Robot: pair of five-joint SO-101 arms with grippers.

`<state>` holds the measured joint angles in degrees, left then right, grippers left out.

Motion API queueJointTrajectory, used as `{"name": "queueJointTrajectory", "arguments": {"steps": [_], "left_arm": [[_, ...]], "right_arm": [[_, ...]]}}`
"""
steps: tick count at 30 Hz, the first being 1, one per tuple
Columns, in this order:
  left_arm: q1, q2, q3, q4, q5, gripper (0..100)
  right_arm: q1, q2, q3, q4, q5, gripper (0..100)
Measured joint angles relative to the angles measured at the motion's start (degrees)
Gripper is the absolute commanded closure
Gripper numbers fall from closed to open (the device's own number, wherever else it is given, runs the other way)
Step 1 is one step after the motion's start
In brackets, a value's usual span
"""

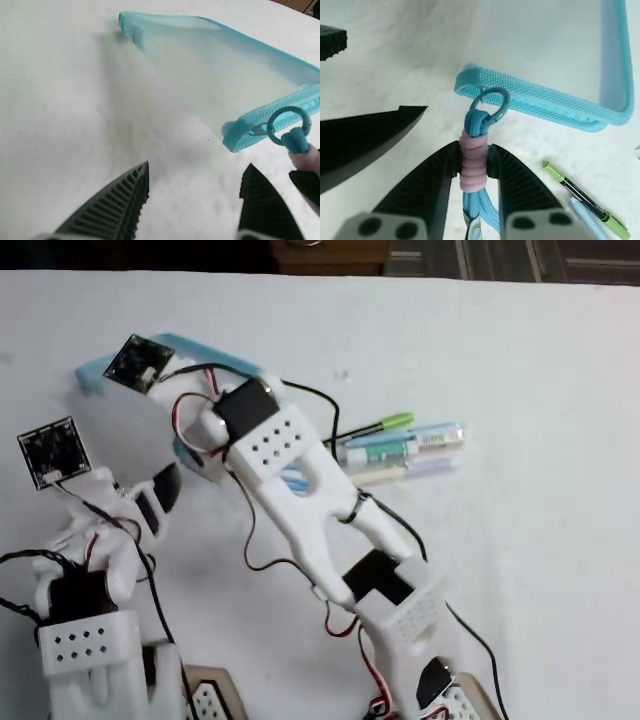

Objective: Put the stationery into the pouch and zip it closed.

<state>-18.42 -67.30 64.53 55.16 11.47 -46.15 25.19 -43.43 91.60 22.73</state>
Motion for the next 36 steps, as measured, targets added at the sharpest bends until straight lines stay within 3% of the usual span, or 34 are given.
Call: {"name": "queueJointTrajectory", "arguments": {"steps": [7,11,17,21,29,36], "left_arm": [[0.0,0.0,0.0,-5.1,-1.3,71],[0.0,0.0,0.0,-5.5,-11.3,78],[0.0,0.0,0.0,-6.2,-22.8,80],[0.0,0.0,0.3,-8.5,-22.1,79],[0.0,0.1,9.4,-15.5,-11.2,74],[0.3,0.1,9.6,-18.5,-6.5,74]], "right_arm": [[0.0,0.0,0.0,0.0,0.0,98.1],[0.0,0.0,0.0,0.0,0.0,98.1],[0.0,0.0,0.0,0.0,0.0,98.1],[0.0,0.0,0.0,0.0,0.0,98.1],[0.0,0.0,0.0,0.0,0.0,98.1],[0.0,0.0,0.0,0.0,0.0,98.1]]}}
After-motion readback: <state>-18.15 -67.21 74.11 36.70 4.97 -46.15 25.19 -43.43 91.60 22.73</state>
